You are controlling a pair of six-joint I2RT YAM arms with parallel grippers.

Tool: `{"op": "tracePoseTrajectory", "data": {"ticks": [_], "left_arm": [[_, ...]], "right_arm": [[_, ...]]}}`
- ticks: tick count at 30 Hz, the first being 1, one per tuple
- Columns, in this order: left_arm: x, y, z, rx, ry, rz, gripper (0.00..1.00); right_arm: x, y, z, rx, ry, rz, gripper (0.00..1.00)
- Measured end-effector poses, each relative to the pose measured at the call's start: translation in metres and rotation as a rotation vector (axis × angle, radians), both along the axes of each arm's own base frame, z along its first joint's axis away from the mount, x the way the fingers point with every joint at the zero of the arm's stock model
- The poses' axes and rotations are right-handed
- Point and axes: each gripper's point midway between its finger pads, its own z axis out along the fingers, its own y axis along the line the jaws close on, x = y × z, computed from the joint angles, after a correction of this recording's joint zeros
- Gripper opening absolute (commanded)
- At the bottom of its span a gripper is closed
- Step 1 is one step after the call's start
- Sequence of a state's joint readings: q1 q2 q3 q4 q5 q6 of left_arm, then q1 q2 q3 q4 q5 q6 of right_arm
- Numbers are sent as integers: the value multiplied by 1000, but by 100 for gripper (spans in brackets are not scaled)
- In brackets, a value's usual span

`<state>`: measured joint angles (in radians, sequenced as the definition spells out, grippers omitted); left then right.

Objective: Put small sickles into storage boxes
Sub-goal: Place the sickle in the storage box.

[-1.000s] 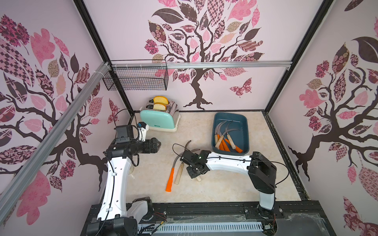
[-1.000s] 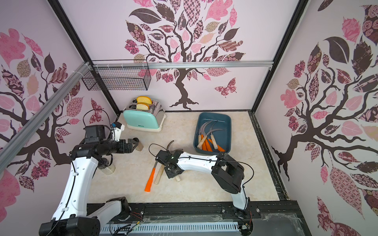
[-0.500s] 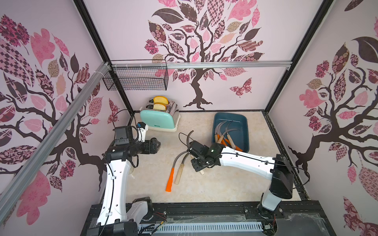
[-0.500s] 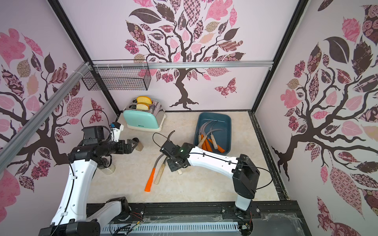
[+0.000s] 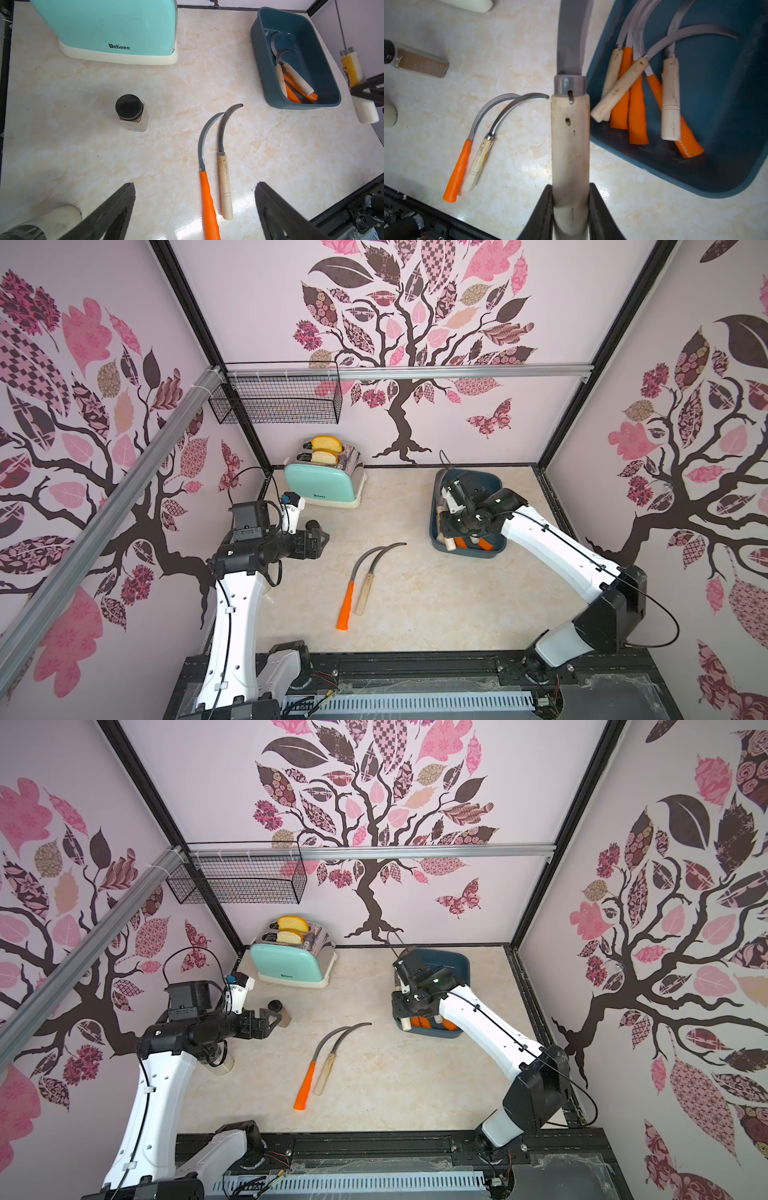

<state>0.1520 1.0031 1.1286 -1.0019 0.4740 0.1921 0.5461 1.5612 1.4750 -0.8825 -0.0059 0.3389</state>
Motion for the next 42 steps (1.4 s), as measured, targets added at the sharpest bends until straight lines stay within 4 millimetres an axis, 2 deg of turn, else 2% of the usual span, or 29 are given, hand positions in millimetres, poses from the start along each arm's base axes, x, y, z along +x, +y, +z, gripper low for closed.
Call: {"op": "tracePoseTrajectory", "data": {"ticks": [4, 10, 14, 20, 27, 36, 42], "left_arm": [[-3, -5, 0, -25, 9, -19, 94], [-8, -11, -1, -48, 22, -52, 94], [-12, -17, -1, -64, 30, -84, 94], [-17, -21, -1, -80, 35, -111, 94], [-18, -23, -1, -85, 37, -117, 94], [-19, -23, -3, -87, 41, -121, 94], [-20, -24, -4, -81, 44, -131, 94]], "right_arm": [[19, -24, -18, 7, 53, -53, 19], [41, -44, -50, -11, 131, -93, 19], [52, -44, -69, -42, 167, -83, 19], [56, -51, -89, -63, 211, -80, 19], [70, -66, -106, -72, 245, -112, 19], [101, -64, -120, -74, 246, -115, 19], [101, -67, -136, -92, 278, -122, 20]]}}
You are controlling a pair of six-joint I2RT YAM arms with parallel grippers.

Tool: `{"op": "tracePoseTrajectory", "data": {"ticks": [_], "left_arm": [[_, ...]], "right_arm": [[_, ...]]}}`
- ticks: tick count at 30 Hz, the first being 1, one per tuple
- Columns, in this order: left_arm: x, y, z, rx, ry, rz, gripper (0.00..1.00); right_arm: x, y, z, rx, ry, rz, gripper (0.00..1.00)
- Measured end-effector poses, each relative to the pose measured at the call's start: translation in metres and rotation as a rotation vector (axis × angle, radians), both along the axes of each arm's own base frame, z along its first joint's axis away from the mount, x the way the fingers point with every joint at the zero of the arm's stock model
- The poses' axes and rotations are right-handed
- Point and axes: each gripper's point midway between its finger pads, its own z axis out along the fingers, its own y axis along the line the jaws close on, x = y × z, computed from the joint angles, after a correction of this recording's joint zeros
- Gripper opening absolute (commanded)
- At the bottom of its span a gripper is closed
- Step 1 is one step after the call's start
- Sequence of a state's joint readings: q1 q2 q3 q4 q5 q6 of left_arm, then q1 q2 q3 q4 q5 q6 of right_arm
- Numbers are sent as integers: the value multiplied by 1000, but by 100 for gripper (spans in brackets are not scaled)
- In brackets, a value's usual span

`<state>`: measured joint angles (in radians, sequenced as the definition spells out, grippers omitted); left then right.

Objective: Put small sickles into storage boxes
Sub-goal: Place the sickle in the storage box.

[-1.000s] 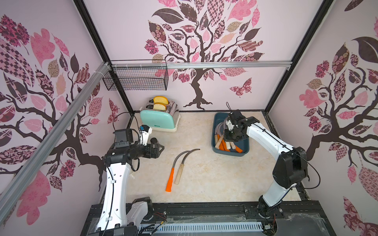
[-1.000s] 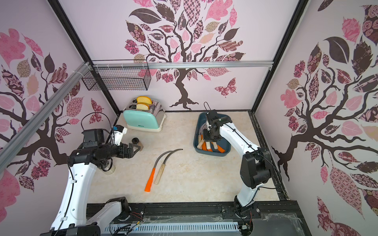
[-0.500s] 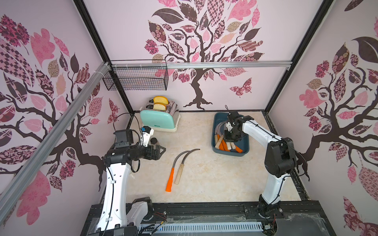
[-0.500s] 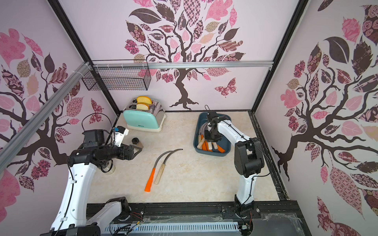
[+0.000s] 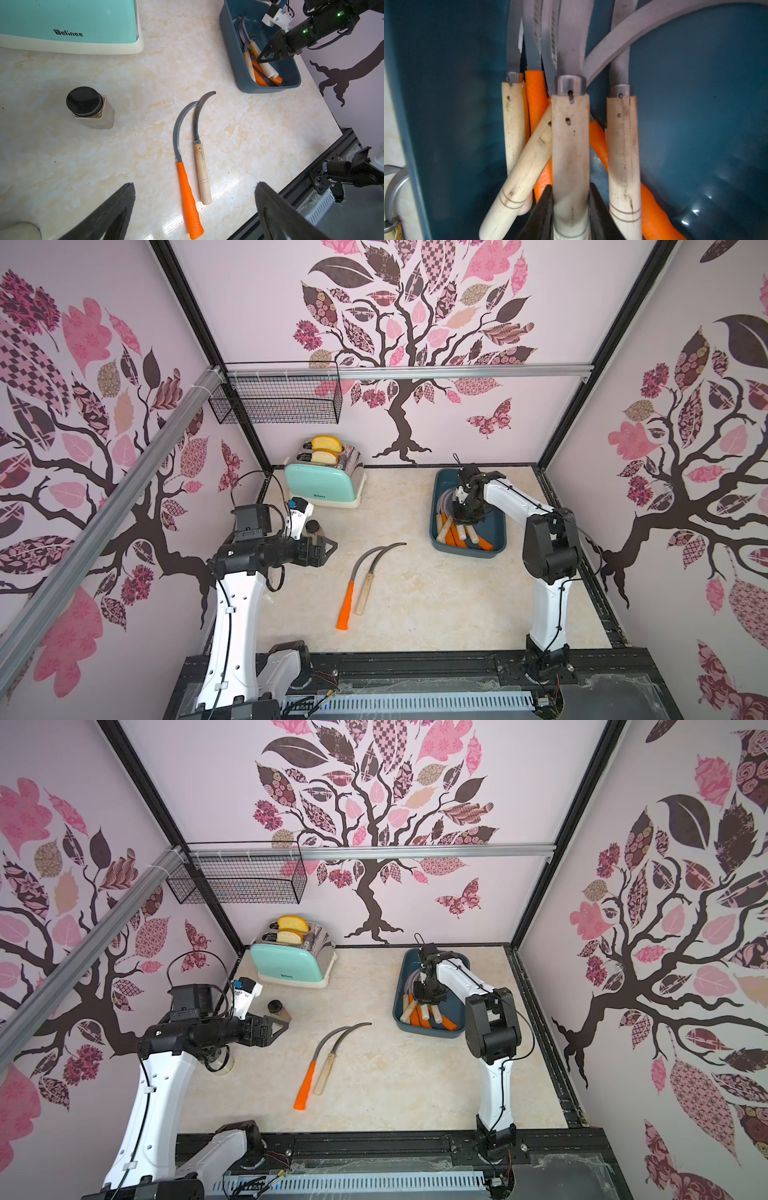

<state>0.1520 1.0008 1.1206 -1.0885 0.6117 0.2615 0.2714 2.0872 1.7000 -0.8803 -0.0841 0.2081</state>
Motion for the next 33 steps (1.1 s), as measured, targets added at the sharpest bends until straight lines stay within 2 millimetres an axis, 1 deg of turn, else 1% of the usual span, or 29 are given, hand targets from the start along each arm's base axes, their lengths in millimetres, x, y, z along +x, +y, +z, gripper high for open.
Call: {"op": "tracePoseTrajectory", "data": {"ticks": [8, 15, 17, 22, 30, 33], "left_arm": [[1, 0, -7, -5, 24, -3, 94], [2, 0, -9, -8, 34, -3, 94], [2, 0, -10, -8, 39, -3, 94], [3, 0, -11, -9, 42, -3, 94], [3, 0, -10, -11, 42, -5, 95], [3, -1, -10, -12, 41, -6, 95]], "right_arm": [[-1, -4, -5, -17, 9, -2, 23], [-2, -7, -19, -34, 38, -5, 27], [-2, -8, -19, -36, 39, -5, 30], [-2, -9, -19, -41, 38, -3, 45], [-2, -9, -18, -43, 35, -3, 48], [0, -9, -10, -38, 15, -3, 48]]}}
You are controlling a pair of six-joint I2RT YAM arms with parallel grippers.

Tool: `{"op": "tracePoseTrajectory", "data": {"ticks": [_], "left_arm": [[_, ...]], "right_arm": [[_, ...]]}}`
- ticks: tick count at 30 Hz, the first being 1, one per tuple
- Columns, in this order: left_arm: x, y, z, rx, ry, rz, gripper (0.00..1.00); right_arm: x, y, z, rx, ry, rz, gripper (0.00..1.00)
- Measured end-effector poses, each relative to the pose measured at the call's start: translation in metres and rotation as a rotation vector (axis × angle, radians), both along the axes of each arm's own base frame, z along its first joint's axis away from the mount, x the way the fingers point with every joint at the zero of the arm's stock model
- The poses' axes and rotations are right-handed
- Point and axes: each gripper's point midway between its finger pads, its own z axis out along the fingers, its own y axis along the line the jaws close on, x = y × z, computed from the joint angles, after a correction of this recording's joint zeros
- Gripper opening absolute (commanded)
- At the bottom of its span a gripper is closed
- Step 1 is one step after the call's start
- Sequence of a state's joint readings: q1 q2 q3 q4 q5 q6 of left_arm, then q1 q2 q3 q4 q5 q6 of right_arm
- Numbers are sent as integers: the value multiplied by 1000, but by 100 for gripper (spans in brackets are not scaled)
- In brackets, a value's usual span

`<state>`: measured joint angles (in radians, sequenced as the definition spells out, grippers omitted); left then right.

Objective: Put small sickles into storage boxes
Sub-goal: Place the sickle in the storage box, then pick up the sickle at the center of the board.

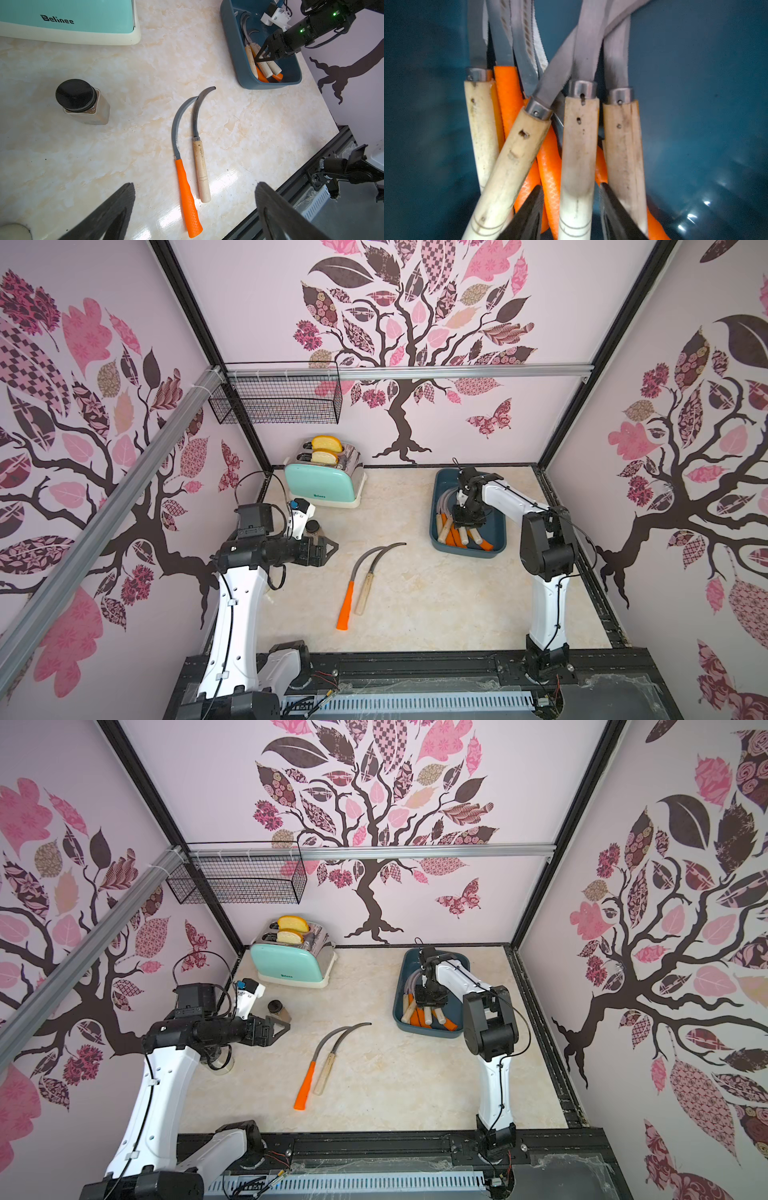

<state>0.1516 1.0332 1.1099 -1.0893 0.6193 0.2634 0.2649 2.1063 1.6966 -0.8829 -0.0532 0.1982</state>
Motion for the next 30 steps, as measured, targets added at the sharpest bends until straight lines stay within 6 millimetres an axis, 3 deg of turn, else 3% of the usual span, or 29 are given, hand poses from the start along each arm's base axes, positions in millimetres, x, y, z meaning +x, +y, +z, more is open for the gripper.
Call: {"op": "tracePoseTrajectory", "data": {"ticks": [9, 15, 23, 30], "left_arm": [[2, 2, -7, 19, 18, -8, 95], [-3, 7, -29, 48, 62, 6, 95], [-12, -2, -51, 82, 119, -37, 97], [-13, -42, -60, 134, 113, -166, 92]], "right_arm": [[5, 2, 68, 51, -173, -11, 48], [-19, 7, 106, 108, -268, -15, 48], [-67, 22, 117, 180, -310, 10, 48], [-90, 22, 137, 224, -368, 8, 48]]}}
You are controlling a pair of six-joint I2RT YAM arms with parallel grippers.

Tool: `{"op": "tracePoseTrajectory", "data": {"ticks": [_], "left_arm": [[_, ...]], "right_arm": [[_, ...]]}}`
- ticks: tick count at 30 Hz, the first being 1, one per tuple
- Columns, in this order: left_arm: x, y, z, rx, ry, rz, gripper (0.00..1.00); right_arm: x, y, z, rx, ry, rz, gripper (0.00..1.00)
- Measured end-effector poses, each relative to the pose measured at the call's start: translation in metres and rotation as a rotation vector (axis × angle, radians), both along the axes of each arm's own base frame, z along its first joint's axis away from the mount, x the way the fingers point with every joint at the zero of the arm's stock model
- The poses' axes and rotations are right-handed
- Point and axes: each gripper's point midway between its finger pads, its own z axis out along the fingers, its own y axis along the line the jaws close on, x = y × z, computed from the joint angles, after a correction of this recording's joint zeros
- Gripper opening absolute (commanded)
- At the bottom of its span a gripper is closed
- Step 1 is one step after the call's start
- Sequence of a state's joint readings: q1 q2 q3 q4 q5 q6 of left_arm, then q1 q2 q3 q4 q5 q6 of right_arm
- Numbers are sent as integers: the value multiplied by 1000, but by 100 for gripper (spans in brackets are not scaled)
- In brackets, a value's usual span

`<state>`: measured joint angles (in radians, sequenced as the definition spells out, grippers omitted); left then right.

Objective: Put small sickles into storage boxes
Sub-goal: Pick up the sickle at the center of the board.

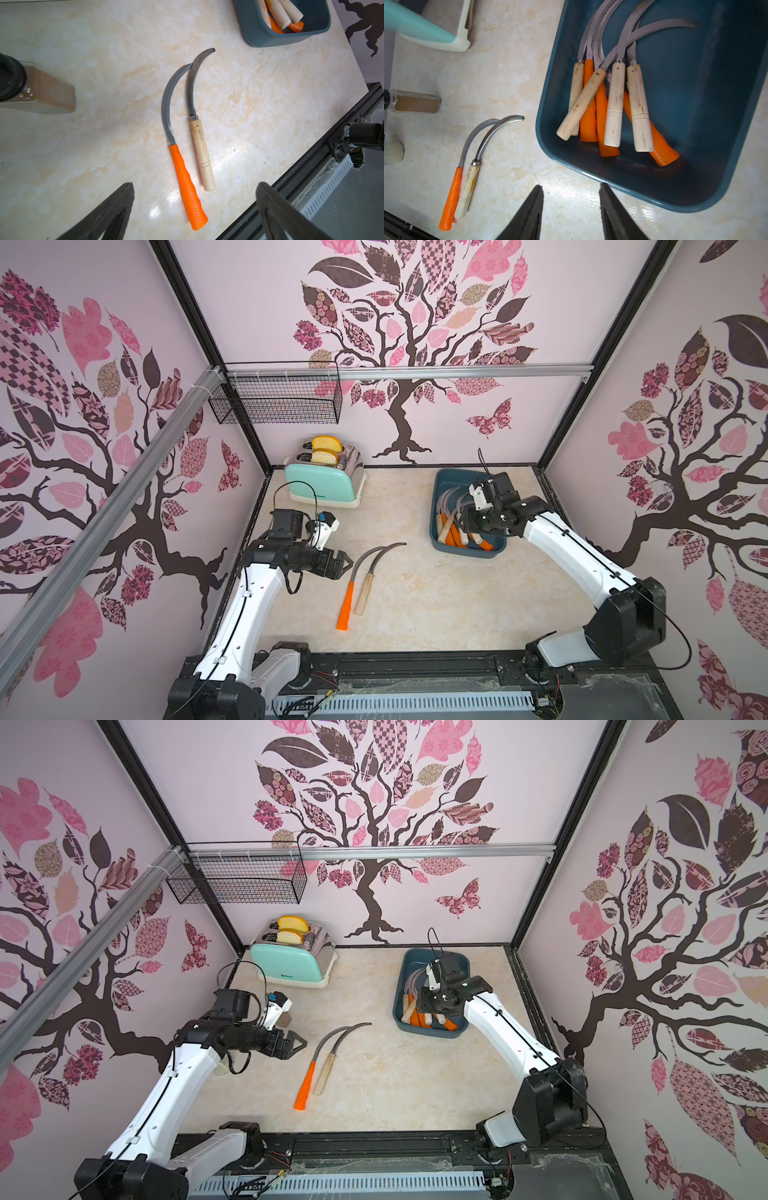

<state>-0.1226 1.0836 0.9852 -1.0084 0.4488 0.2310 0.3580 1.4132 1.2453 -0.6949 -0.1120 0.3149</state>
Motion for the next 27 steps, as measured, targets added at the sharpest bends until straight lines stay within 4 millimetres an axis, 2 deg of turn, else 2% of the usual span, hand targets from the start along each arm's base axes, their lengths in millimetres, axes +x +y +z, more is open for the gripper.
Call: {"op": "tracePoseTrajectory", "data": {"ticks": [7, 14, 20, 27], "left_arm": [[12, -18, -29, 113, 46, -30, 91], [18, -39, -58, 203, 83, -40, 89], [10, -58, -84, 231, 131, -37, 89], [16, -55, -108, 259, 198, 60, 86]], "right_arm": [[-19, -9, 31, 41, -86, -25, 49], [-39, -17, 44, 77, -119, -53, 49], [-45, -20, 45, 72, -109, -64, 49], [-45, -22, 46, 66, -114, -74, 49]]}}
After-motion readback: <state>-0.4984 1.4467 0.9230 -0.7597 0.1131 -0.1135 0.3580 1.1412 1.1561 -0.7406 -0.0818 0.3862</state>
